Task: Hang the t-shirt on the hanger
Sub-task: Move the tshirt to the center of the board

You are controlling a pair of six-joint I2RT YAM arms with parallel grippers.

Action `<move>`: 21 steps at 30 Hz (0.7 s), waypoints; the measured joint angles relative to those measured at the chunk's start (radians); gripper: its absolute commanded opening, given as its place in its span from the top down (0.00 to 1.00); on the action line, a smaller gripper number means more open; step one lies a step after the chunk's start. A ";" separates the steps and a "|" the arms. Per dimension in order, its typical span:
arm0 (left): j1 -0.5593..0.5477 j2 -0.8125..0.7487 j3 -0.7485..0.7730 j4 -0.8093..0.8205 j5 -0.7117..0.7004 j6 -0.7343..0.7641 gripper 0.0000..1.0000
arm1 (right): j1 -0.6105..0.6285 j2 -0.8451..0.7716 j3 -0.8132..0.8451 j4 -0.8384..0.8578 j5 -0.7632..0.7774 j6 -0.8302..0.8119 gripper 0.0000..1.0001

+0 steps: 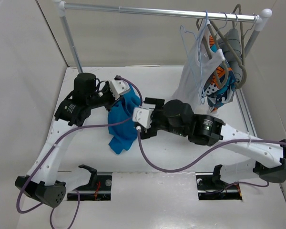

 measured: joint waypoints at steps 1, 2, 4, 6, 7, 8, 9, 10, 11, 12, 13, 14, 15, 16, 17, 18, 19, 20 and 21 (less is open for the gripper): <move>0.000 -0.009 0.000 -0.020 0.011 -0.018 1.00 | -0.013 -0.008 0.005 0.047 0.004 -0.010 0.06; 0.000 -0.015 0.000 -0.034 0.019 -0.035 1.00 | -0.026 -0.013 0.005 0.083 0.007 -0.013 0.08; 0.000 -0.024 0.000 -0.050 0.032 -0.068 1.00 | -0.059 -0.018 -0.004 0.158 0.015 -0.012 0.11; 0.000 -0.033 0.000 -0.054 0.041 -0.098 1.00 | -0.088 -0.011 -0.018 0.225 0.018 -0.011 0.11; 0.000 -0.039 0.000 -0.053 0.045 -0.113 1.00 | -0.099 -0.004 -0.021 0.248 0.017 -0.011 0.11; 0.000 -0.046 0.000 -0.052 0.049 -0.126 1.00 | -0.110 0.008 -0.023 0.274 0.001 -0.011 0.11; 0.000 -0.051 0.000 -0.051 0.053 -0.141 1.00 | -0.117 0.026 -0.022 0.304 -0.016 -0.011 0.11; 0.000 -0.056 0.000 -0.048 0.056 -0.152 1.00 | -0.120 0.046 -0.021 0.331 -0.045 -0.012 0.13; 0.000 -0.058 0.000 -0.045 0.058 -0.167 1.00 | -0.121 0.069 -0.019 0.349 -0.069 -0.012 0.13; 0.000 -0.060 0.000 -0.039 0.060 -0.188 1.00 | -0.121 0.091 -0.019 0.361 -0.089 -0.013 0.13; 0.000 -0.059 0.000 -0.032 0.060 -0.205 1.00 | -0.121 0.114 -0.019 0.372 -0.105 -0.012 0.15; 0.000 -0.059 0.000 -0.025 0.060 -0.225 1.00 | -0.121 0.135 -0.019 0.377 -0.111 -0.012 0.17; 0.000 -0.058 0.000 -0.017 0.060 -0.246 1.00 | -0.121 0.152 -0.020 0.377 -0.114 -0.012 0.19; 0.000 -0.058 0.000 -0.006 0.060 -0.265 1.00 | -0.121 0.163 -0.023 0.379 -0.114 -0.010 0.21; 0.000 -0.058 0.000 0.007 0.059 -0.290 1.00 | -0.124 0.167 -0.031 0.385 -0.114 -0.006 0.24; 0.000 -0.060 0.000 0.018 0.056 -0.314 1.00 | -0.131 0.167 -0.044 0.393 -0.117 0.000 0.26; 0.000 -0.064 -0.002 0.037 0.050 -0.342 1.00 | -0.142 0.161 -0.064 0.412 -0.127 0.008 0.26; 0.000 -0.071 -0.008 0.064 0.033 -0.372 1.00 | -0.153 0.154 -0.087 0.430 -0.138 0.018 0.26; 0.000 -0.082 -0.019 0.091 0.011 -0.412 1.00 | -0.168 0.145 -0.114 0.449 -0.162 0.026 0.22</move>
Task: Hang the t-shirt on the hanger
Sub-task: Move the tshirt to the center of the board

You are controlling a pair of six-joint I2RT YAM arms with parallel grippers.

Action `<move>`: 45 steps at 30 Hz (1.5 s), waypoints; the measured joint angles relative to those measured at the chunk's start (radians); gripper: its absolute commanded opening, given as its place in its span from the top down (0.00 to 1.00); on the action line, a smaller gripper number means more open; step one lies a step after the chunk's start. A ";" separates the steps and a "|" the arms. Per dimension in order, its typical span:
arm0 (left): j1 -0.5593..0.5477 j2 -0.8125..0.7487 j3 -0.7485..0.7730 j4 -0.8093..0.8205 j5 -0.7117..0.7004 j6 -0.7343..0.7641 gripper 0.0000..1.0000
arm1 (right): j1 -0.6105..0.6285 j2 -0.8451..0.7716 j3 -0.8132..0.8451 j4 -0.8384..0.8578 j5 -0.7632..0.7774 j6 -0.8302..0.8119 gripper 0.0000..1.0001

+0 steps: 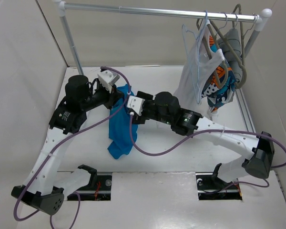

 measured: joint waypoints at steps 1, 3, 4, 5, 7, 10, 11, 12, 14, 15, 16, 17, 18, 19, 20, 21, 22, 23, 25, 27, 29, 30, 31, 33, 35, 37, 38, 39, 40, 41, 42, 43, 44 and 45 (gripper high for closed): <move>0.000 -0.013 -0.011 0.024 -0.025 -0.042 1.00 | -0.019 -0.005 -0.024 0.021 -0.031 0.009 0.18; 0.000 -0.037 -0.033 0.079 -0.082 -0.123 1.00 | -0.058 -0.008 -0.075 0.066 -0.113 0.029 0.03; 0.000 -0.048 -0.040 0.108 -0.108 -0.168 1.00 | -0.075 -0.005 -0.097 0.079 -0.161 0.038 0.00; 0.000 -0.055 -0.044 0.138 -0.130 -0.211 1.00 | -0.094 0.002 -0.112 0.088 -0.205 0.037 0.00; 0.000 -0.063 -0.046 0.195 -0.163 -0.285 1.00 | -0.118 0.027 -0.119 0.100 -0.288 0.024 0.00; 0.000 -0.064 -0.046 0.257 -0.192 -0.376 1.00 | -0.122 0.079 -0.117 0.131 -0.381 -0.006 0.00; 0.000 -0.063 -0.046 0.271 -0.200 -0.397 1.00 | -0.122 0.095 -0.115 0.137 -0.402 -0.014 0.00; 0.000 -0.062 -0.046 0.282 -0.207 -0.415 1.00 | -0.121 0.116 -0.112 0.143 -0.424 -0.021 0.00; 0.000 -0.058 -0.046 0.293 -0.221 -0.442 1.00 | -0.121 0.166 -0.105 0.166 -0.456 -0.025 0.18; 0.000 -0.055 -0.046 0.298 -0.228 -0.454 1.00 | -0.122 0.193 -0.101 0.178 -0.468 -0.028 0.39; 0.000 -0.053 -0.046 0.302 -0.234 -0.464 1.00 | -0.125 0.220 -0.094 0.187 -0.479 -0.027 0.72; 0.008 -0.051 -0.046 0.303 -0.244 -0.473 1.00 | -0.129 0.246 -0.088 0.192 -0.488 -0.021 1.00; 0.016 -0.050 -0.046 0.303 -0.251 -0.482 1.00 | -0.136 0.267 -0.083 0.195 -0.491 -0.008 1.00; 0.029 -0.049 -0.046 0.303 -0.261 -0.488 1.00 | -0.148 0.279 -0.083 0.197 -0.491 0.013 1.00; 0.051 -0.047 -0.045 0.303 -0.269 -0.494 1.00 | -0.162 0.282 -0.084 0.196 -0.488 0.032 1.00; 0.079 -0.044 -0.045 0.302 -0.277 -0.494 1.00 | -0.181 0.277 -0.085 0.195 -0.480 0.047 1.00; 0.115 -0.039 -0.044 0.303 -0.287 -0.495 1.00 | -0.201 0.266 -0.085 0.192 -0.462 0.056 1.00; 0.145 -0.032 -0.040 0.303 -0.296 -0.495 1.00 | -0.223 0.248 -0.082 0.176 -0.438 0.061 1.00; 0.208 -0.013 -0.021 0.304 -0.299 -0.494 1.00 | -0.259 0.202 -0.040 0.094 -0.351 0.051 1.00; 0.239 0.001 -0.004 0.312 -0.296 -0.487 1.00 | -0.273 0.184 0.084 -0.024 -0.251 0.009 1.00; 0.251 -0.002 0.000 0.329 -0.269 -0.470 1.00 | -0.256 0.178 0.241 -0.118 -0.136 -0.045 1.00; 0.253 -0.011 0.000 0.333 -0.248 -0.457 1.00 | -0.238 0.169 0.301 -0.152 -0.081 -0.076 1.00; 0.252 -0.022 -0.002 0.331 -0.217 -0.440 1.00 | -0.214 0.151 0.343 -0.179 -0.024 -0.103 1.00; 0.243 -0.059 -0.026 0.324 -0.160 -0.387 1.00 | -0.161 0.096 0.366 -0.214 0.072 -0.143 1.00; 0.220 -0.109 -0.083 0.291 -0.117 -0.304 1.00 | -0.114 0.007 0.288 -0.212 0.127 -0.169 1.00; 0.198 -0.145 -0.154 0.209 -0.081 -0.208 1.00 | -0.089 -0.081 0.154 -0.202 0.146 -0.174 1.00; 0.187 -0.157 -0.198 0.175 -0.077 -0.147 1.00 | -0.084 -0.111 0.080 -0.206 0.151 -0.174 1.00; 0.178 -0.160 -0.241 0.146 -0.077 -0.093 1.00 | -0.075 -0.126 0.012 -0.210 0.157 -0.174 1.00; 0.171 -0.154 -0.288 0.109 -0.084 -0.035 1.00 | -0.070 -0.128 -0.050 -0.208 0.164 -0.173 1.00; 0.163 -0.142 -0.337 0.077 -0.093 0.021 1.00 | -0.062 -0.112 -0.103 -0.210 0.170 -0.170 1.00; 0.157 -0.125 -0.385 0.046 -0.105 0.082 1.00 | -0.052 -0.080 -0.151 -0.216 0.174 -0.167 1.00; 0.149 -0.099 -0.426 0.018 -0.119 0.134 1.00 | -0.041 -0.044 -0.189 -0.222 0.178 -0.161 1.00; 0.138 -0.070 -0.467 -0.019 -0.135 0.191 0.78 | -0.025 0.002 -0.229 -0.235 0.180 -0.154 1.00; 0.124 -0.046 -0.501 -0.055 -0.152 0.247 0.65 | -0.013 0.039 -0.257 -0.244 0.182 -0.150 1.00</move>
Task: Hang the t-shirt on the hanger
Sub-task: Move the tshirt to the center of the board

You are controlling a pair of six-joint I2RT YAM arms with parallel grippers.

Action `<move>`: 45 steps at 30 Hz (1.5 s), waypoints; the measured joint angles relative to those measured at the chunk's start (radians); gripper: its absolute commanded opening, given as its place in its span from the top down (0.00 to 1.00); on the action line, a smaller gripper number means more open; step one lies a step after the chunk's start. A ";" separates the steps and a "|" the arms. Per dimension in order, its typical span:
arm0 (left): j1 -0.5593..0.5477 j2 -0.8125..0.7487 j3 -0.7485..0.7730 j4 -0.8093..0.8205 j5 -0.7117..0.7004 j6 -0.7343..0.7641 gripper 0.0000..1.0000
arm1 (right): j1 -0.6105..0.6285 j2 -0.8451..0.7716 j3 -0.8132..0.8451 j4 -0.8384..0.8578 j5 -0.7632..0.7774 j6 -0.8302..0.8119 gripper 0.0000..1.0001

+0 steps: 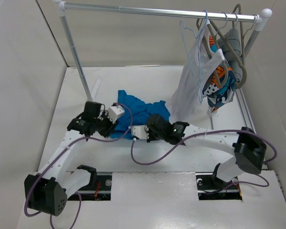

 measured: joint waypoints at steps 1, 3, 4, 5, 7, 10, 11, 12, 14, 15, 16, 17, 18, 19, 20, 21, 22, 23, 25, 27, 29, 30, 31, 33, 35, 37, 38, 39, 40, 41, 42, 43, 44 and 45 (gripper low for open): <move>-0.023 0.016 -0.026 -0.038 -0.013 0.052 0.57 | 0.012 0.034 -0.028 -0.013 0.002 0.005 1.00; -0.085 0.028 -0.054 -0.107 -0.037 0.131 0.47 | 0.036 0.069 -0.079 -0.035 0.003 0.016 1.00; -0.119 0.028 -0.056 -0.131 -0.044 0.159 0.47 | 0.046 0.075 -0.096 -0.044 0.003 0.022 1.00; -0.148 0.026 -0.056 -0.138 -0.046 0.175 0.47 | 0.057 0.076 -0.109 -0.047 0.003 0.027 1.00; -0.182 0.026 -0.054 -0.133 -0.048 0.189 0.45 | 0.072 0.072 -0.125 -0.039 0.001 0.034 1.00; -0.204 0.040 -0.039 -0.107 -0.055 0.182 0.45 | 0.094 0.058 -0.153 0.002 -0.013 0.036 1.00; -0.219 0.053 -0.031 -0.088 -0.060 0.176 0.44 | 0.103 0.052 -0.163 0.011 -0.017 0.036 1.00; -0.240 0.070 -0.025 -0.068 -0.063 0.169 0.44 | 0.111 0.049 -0.173 0.021 -0.025 0.036 1.00; -0.287 0.113 -0.022 -0.023 -0.074 0.154 0.44 | 0.120 0.048 -0.187 0.038 -0.038 0.037 1.00; -0.317 0.140 -0.024 -0.003 -0.094 0.146 0.44 | 0.122 0.048 -0.190 0.039 -0.046 0.037 1.00; -0.343 0.170 -0.031 0.025 -0.110 0.140 0.44 | 0.122 0.048 -0.195 0.047 -0.051 0.039 1.00; -0.366 0.198 -0.047 0.058 -0.132 0.133 0.44 | 0.123 0.048 -0.200 0.053 -0.055 0.041 1.00; -0.385 0.222 -0.068 0.089 -0.158 0.129 0.44 | 0.123 0.048 -0.204 0.058 -0.059 0.044 1.00; -0.396 0.243 -0.092 0.112 -0.185 0.124 0.44 | 0.122 0.048 -0.210 0.060 -0.061 0.047 1.00; -0.399 0.261 -0.114 0.132 -0.216 0.120 0.44 | 0.122 0.047 -0.216 0.063 -0.062 0.052 1.00; -0.399 0.274 -0.129 0.144 -0.241 0.120 0.44 | 0.122 0.047 -0.221 0.062 -0.063 0.055 1.00; -0.399 0.284 -0.142 0.154 -0.267 0.120 0.44 | 0.122 0.047 -0.225 0.063 -0.063 0.057 1.00; -0.399 0.289 -0.149 0.161 -0.288 0.119 0.45 | 0.122 0.045 -0.230 0.067 -0.064 0.060 1.00; -0.401 0.290 -0.152 0.178 -0.315 0.116 0.46 | 0.122 0.037 -0.235 0.067 -0.068 0.064 1.00; -0.405 0.289 -0.151 0.206 -0.328 0.109 0.46 | 0.122 0.029 -0.237 0.069 -0.070 0.070 1.00; -0.406 0.289 -0.151 0.219 -0.334 0.106 0.47 | 0.122 0.019 -0.239 0.073 -0.070 0.075 1.00; -0.406 0.289 -0.151 0.222 -0.336 0.106 0.47 | 0.122 0.012 -0.241 0.076 -0.071 0.078 1.00; -0.406 0.290 -0.152 0.226 -0.341 0.106 0.47 | 0.122 0.006 -0.244 0.077 -0.071 0.079 1.00; -0.406 0.298 -0.154 0.235 -0.353 0.106 0.48 | 0.122 -0.007 -0.253 0.082 -0.071 0.081 1.00; -0.406 0.317 -0.154 0.237 -0.363 0.106 0.53 | 0.122 -0.015 -0.254 0.082 -0.071 0.081 1.00; -0.406 0.334 -0.159 0.239 -0.372 0.104 0.66 | 0.122 -0.021 -0.254 0.082 -0.071 0.081 1.00; -0.406 0.338 -0.164 0.239 -0.378 0.101 0.72 | 0.122 -0.023 -0.254 0.082 -0.071 0.082 1.00; -0.406 0.340 -0.168 0.238 -0.383 0.101 0.76 | 0.122 -0.025 -0.254 0.081 -0.071 0.082 1.00; -0.406 0.341 -0.170 0.235 -0.387 0.103 0.80 | 0.122 -0.027 -0.254 0.082 -0.071 0.082 1.00; -0.406 0.340 -0.171 0.233 -0.391 0.103 0.83 | 0.122 -0.029 -0.254 0.082 -0.071 0.082 1.00; -0.406 0.340 -0.171 0.232 -0.393 0.104 0.88 | 0.122 -0.030 -0.254 0.081 -0.071 0.082 1.00; -0.406 0.340 -0.171 0.230 -0.395 0.105 0.95 | 0.122 -0.031 -0.254 0.081 -0.071 0.082 1.00; -0.406 0.339 -0.170 0.227 -0.397 0.107 1.00 | 0.122 -0.031 -0.254 0.081 -0.071 0.082 1.00; -0.406 0.339 -0.169 0.221 -0.399 0.107 1.00 | 0.122 -0.032 -0.254 0.080 -0.071 0.082 1.00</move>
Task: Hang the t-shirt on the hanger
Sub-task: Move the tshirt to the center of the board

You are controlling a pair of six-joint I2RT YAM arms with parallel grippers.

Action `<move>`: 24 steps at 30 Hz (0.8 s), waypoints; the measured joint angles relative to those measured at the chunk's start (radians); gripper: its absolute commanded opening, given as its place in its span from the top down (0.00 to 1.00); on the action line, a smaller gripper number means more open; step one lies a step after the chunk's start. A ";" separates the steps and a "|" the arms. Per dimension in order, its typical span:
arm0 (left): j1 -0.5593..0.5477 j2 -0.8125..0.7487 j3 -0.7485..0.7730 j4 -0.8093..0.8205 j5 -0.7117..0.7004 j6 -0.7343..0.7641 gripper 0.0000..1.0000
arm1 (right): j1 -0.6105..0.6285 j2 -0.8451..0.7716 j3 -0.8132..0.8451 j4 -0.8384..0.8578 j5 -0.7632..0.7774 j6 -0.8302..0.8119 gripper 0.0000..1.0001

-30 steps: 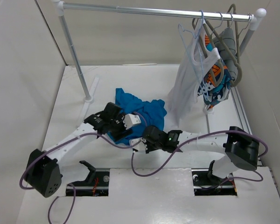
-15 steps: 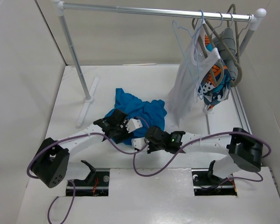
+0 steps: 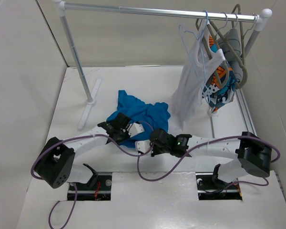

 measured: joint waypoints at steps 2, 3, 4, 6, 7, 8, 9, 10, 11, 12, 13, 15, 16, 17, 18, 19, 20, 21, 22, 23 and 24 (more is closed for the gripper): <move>0.000 -0.005 0.006 -0.013 0.000 0.000 1.00 | 0.000 -0.002 0.000 0.000 0.000 0.000 0.91; 0.000 -0.012 0.012 -0.025 0.000 -0.001 1.00 | 0.000 -0.005 0.000 0.000 0.000 0.001 0.72; 0.000 -0.021 0.022 -0.040 0.000 -0.005 1.00 | 0.000 -0.008 0.000 0.000 0.000 0.002 0.38; 0.000 -0.045 0.059 -0.073 0.000 -0.014 1.00 | 0.000 -0.018 0.003 -0.012 0.000 0.000 0.10; 0.000 -0.059 0.087 -0.095 0.006 -0.021 1.00 | 0.000 -0.025 0.006 -0.024 0.000 0.002 0.00; 0.001 -0.073 0.122 -0.114 0.013 -0.026 1.00 | 0.000 -0.034 0.012 -0.042 0.001 -0.001 0.00; 0.004 -0.087 0.159 -0.127 0.023 -0.032 1.00 | 0.000 -0.047 0.023 -0.067 0.001 -0.005 0.00; 0.005 -0.100 0.196 -0.138 0.034 -0.037 1.00 | 0.000 -0.064 0.036 -0.093 0.000 -0.005 0.00; 0.005 -0.118 0.242 -0.145 0.049 -0.039 1.00 | 0.000 -0.099 0.059 -0.120 0.001 -0.005 0.00; 0.005 -0.127 0.267 -0.157 0.068 -0.045 1.00 | 0.000 -0.121 0.077 -0.125 0.001 -0.005 0.00; 0.005 -0.132 0.293 -0.177 0.088 -0.050 1.00 | 0.000 -0.146 0.113 -0.168 0.000 -0.007 0.00; 0.005 -0.137 0.325 -0.200 0.121 -0.062 1.00 | 0.000 -0.196 0.217 -0.241 0.001 -0.012 0.00; 0.005 -0.138 0.334 -0.209 0.135 -0.065 1.00 | 0.000 -0.206 0.298 -0.291 0.003 -0.017 0.00; 0.005 -0.138 0.340 -0.217 0.151 -0.066 1.00 | 0.000 -0.207 0.396 -0.333 0.001 -0.022 0.00; 0.005 -0.138 0.343 -0.225 0.169 -0.063 1.00 | -0.001 -0.193 0.507 -0.372 0.002 -0.024 0.00; 0.002 -0.138 0.349 -0.228 0.184 -0.071 1.00 | -0.001 -0.174 0.620 -0.399 0.005 -0.024 0.00; -0.001 -0.138 0.357 -0.220 0.210 -0.062 1.00 | 0.000 -0.150 0.719 -0.429 0.006 -0.017 0.00; -0.011 -0.138 0.379 -0.198 0.231 -0.067 1.00 | 0.003 -0.111 0.822 -0.487 0.014 -0.018 0.00; -0.016 -0.137 0.402 -0.188 0.246 -0.070 1.00 | 0.006 -0.068 0.922 -0.536 0.029 -0.021 0.00; -0.014 -0.138 0.422 -0.174 0.251 -0.079 1.00 | 0.005 -0.027 1.010 -0.578 0.039 -0.024 0.00; -0.011 -0.137 0.438 -0.164 0.254 -0.087 1.00 | -0.010 0.010 1.089 -0.623 0.038 -0.031 0.00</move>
